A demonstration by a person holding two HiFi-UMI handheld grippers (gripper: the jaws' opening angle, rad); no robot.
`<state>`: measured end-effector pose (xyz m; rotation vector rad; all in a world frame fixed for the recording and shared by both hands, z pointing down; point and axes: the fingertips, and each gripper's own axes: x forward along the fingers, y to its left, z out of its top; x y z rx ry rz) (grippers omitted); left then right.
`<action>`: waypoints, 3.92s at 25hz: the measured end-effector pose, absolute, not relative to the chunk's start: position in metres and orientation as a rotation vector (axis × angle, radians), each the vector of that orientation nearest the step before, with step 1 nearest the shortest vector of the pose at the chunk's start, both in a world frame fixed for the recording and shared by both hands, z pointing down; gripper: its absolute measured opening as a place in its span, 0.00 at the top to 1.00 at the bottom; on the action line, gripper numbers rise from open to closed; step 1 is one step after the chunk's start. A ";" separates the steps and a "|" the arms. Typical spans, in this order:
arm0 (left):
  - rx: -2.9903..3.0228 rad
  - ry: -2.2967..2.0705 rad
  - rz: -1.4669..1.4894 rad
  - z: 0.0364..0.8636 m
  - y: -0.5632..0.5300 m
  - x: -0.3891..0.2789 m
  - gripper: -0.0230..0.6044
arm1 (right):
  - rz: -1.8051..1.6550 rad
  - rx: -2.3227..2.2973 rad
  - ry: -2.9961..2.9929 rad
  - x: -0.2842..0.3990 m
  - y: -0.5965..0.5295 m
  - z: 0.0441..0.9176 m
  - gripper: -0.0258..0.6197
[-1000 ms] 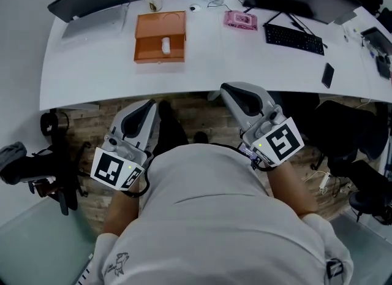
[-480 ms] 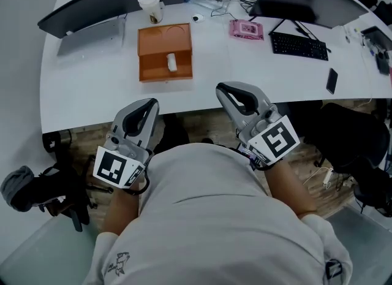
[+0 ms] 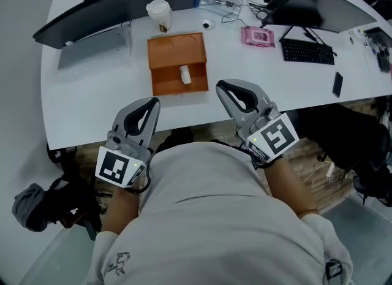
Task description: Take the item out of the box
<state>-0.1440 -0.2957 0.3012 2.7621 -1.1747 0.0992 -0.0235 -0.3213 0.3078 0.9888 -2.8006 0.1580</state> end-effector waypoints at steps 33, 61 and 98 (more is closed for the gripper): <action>2.594 -0.883 0.273 0.461 -0.424 -0.208 0.97 | 0.930 1.003 -2.060 -0.106 -0.433 0.617 0.71; 2.469 -0.841 0.339 0.547 -0.405 -0.217 0.97 | 0.964 0.927 -1.721 -0.100 -0.429 0.725 0.74; 2.524 -1.094 0.236 0.451 -0.321 -0.173 0.97 | 0.555 0.816 -2.203 -0.070 -0.383 0.551 0.75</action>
